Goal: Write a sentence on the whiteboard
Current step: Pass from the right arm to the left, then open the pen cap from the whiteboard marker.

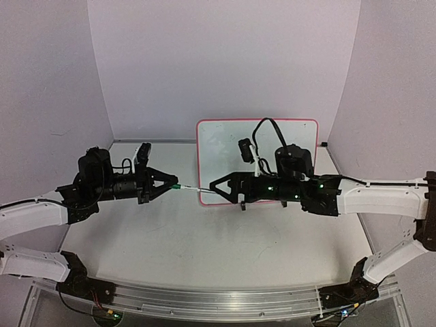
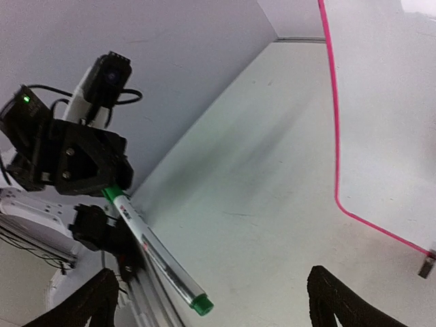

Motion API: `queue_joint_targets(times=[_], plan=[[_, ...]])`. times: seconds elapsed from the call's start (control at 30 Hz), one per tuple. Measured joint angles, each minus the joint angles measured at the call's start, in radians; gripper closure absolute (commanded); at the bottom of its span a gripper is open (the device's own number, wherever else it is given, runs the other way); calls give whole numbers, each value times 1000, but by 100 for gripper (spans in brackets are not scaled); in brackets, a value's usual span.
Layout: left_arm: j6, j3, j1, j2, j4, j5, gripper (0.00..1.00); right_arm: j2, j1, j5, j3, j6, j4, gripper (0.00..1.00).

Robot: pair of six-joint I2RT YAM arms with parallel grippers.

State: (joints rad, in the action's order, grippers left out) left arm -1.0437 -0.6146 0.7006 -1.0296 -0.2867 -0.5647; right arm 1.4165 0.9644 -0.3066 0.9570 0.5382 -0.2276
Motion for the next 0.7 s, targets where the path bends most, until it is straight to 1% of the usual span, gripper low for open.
queue_joint_targets(times=[0.13,0.33,0.47,0.7], plan=[[5,2,0,6,-52,-11,100,27,-13,-155,-18,155,-191,12],[7,3,0,8,-115,-41,100,95,-15,-302,-18,312,-421,21],[8,10,0,13,-142,-46,100,144,-15,-367,-18,383,-516,26],[7,16,0,14,-161,-77,100,168,-15,-406,-18,443,-581,39]])
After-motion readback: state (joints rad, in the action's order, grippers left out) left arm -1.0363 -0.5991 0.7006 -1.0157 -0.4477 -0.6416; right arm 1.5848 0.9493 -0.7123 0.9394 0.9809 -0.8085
